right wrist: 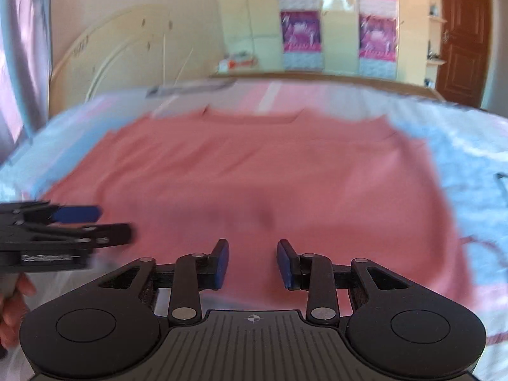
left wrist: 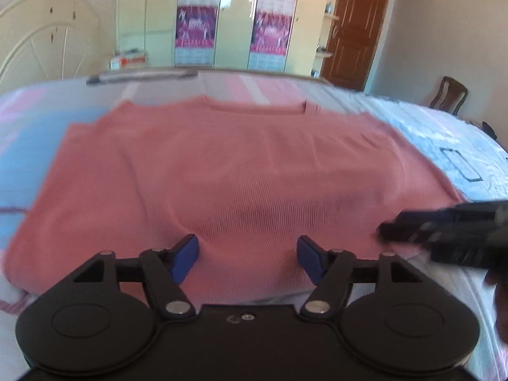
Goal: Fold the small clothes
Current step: 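Move both open grippers over the folded shirt to its side edge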
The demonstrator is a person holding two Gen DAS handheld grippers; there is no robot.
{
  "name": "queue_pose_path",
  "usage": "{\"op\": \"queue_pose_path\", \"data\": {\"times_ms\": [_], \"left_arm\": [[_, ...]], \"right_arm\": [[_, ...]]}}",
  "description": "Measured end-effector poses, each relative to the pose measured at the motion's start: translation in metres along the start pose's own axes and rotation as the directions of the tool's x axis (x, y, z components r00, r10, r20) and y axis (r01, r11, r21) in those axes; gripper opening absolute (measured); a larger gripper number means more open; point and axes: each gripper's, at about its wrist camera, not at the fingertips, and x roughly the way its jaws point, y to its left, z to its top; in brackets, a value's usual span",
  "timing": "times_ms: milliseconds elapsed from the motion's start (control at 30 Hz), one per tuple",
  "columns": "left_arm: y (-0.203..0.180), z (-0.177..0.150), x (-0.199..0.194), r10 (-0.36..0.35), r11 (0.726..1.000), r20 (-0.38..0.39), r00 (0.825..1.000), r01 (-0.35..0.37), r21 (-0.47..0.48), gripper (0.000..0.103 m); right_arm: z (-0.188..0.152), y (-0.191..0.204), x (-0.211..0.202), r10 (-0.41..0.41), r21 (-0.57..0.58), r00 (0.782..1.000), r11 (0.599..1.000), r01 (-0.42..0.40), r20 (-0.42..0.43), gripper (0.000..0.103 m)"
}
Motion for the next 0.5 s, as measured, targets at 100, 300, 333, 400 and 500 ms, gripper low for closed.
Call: {"op": "queue_pose_path", "data": {"times_ms": [100,300,333,400,500], "left_arm": [[0.017,-0.002,-0.002,0.009,0.999,0.006,1.0,-0.009,-0.037,0.063],[0.087,-0.02,-0.025,0.139,0.986,0.01,0.99,-0.138,-0.09,0.061],[0.097,-0.023,-0.03,0.142,0.986,0.015,0.99,-0.14,-0.091,0.061],[0.104,-0.023,-0.036,0.161,0.984,0.012,0.987,-0.159,-0.084,0.061],[0.102,-0.022,-0.038,0.169,0.983,0.006,0.986,-0.167,-0.081,0.061]], "right_arm": [[-0.01,0.008,0.006,-0.015,-0.058,1.0,0.998,0.014,-0.016,0.033],[-0.018,-0.057,-0.017,-0.225,0.03,0.974,0.974,0.226,-0.031,0.033],[-0.02,-0.072,-0.022,-0.259,0.061,0.965,0.963,0.262,-0.044,0.033],[-0.023,-0.091,-0.03,-0.295,0.096,0.953,0.949,0.3,-0.066,0.033],[-0.023,-0.1,-0.04,-0.274,0.11,0.959,0.953,0.281,-0.076,0.033]]}}
